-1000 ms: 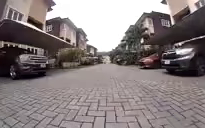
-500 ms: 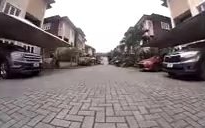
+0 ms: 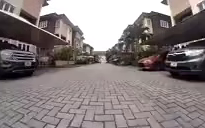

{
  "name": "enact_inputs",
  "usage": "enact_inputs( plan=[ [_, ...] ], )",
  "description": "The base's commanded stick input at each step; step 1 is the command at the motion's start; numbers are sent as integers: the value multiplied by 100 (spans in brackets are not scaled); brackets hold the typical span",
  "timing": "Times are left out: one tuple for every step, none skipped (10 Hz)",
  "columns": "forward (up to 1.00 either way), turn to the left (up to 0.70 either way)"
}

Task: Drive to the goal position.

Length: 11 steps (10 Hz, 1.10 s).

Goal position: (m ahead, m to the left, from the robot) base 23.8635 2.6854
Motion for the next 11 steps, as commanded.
enact_inputs(
  plan=[
    [70,-14],
    [70,-33],
    [70,-35],
    [70,-35],
    [70,0],
    [70,0],
    [70,0],
    [70,0],
    [70,0],
    [70,0],
    [70,0]
  ],
)
